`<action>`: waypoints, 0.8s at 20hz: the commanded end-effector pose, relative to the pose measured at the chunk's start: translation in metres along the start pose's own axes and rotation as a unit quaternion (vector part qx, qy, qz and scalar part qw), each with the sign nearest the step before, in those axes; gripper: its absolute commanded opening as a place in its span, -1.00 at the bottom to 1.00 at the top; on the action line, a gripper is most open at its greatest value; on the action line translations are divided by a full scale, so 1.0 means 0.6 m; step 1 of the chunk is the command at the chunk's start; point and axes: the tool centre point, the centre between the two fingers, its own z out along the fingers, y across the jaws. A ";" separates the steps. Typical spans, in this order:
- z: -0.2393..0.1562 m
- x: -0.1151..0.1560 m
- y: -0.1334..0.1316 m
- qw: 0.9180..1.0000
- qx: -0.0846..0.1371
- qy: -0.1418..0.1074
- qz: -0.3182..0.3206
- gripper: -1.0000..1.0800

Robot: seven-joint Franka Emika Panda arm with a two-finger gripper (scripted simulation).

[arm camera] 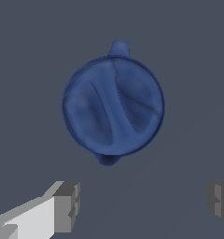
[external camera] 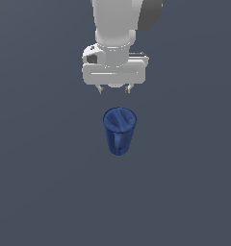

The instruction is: Pick up the object and move it to a goal position.

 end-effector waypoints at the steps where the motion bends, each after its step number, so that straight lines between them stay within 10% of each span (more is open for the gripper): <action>1: 0.000 0.000 0.000 1.000 0.000 0.000 0.000 0.23; 16: 0.006 0.005 -0.016 1.000 0.003 -0.011 -0.011 0.23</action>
